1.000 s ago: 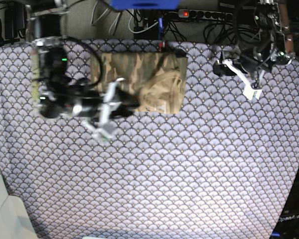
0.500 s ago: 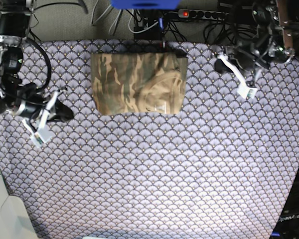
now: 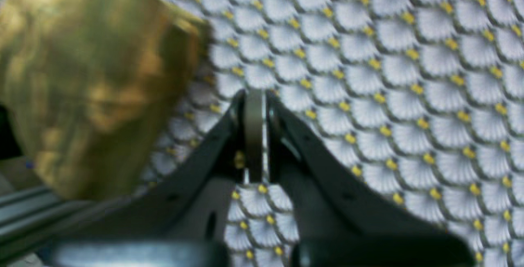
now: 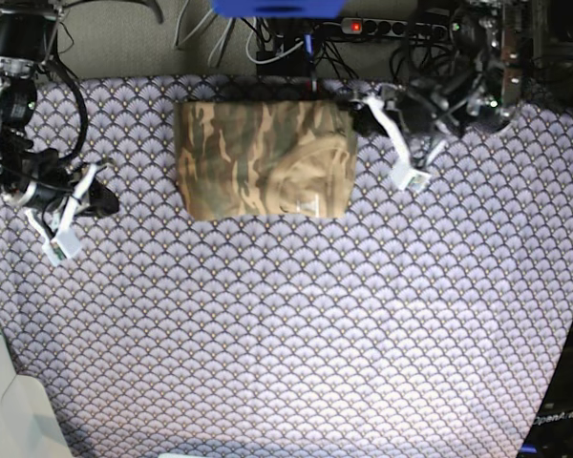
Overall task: Fold the T-shirt properly
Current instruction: 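Move both grippers to opposite sides of the folded bundle and grasp its edges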
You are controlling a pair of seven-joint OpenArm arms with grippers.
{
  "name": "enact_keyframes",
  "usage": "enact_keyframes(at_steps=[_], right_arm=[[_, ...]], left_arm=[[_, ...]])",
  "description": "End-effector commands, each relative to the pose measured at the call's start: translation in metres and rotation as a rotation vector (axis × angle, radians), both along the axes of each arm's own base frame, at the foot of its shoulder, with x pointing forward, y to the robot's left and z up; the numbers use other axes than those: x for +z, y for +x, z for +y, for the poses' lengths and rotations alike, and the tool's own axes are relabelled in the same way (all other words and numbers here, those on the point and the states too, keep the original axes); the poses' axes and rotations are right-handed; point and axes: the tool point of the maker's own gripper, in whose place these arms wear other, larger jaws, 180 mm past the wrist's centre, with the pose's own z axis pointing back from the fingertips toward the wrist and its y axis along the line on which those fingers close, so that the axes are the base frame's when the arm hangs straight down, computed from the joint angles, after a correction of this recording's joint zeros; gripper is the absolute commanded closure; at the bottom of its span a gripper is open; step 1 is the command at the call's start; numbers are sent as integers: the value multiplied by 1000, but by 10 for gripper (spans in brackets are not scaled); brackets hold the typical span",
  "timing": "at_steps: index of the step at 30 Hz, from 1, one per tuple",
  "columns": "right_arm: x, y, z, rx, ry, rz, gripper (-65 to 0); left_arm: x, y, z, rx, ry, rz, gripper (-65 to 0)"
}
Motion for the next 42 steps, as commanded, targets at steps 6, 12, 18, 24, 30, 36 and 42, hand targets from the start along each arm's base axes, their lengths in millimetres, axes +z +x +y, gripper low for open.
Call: enact_keyframes(at_steps=[6, 12, 18, 24, 30, 36, 42], right_arm=[[11, 6, -3, 4, -8, -41, 0], [8, 3, -3, 5, -8, -32, 0], [8, 2, -3, 5, -8, -30, 0], [2, -5, -1, 9, -6, -10, 0], [1, -5, 1, 10, -3, -9, 0], [9, 6, 9, 11, 21, -43, 0], [17, 24, 46, 123, 34, -74, 0]], left_arm=[[-12, 1, -9, -60, 35, 22, 0], [-26, -7, -22, -98, 41, 58, 0], [-20, 3, -31, -100, 21, 38, 0], [-23, 10, -30, -89, 21, 40, 0], [-41, 6, -24, -75, 32, 101, 0], [-46, 7, -23, -66, 34, 117, 0], [-50, 13, -34, -56, 7, 135, 0]])
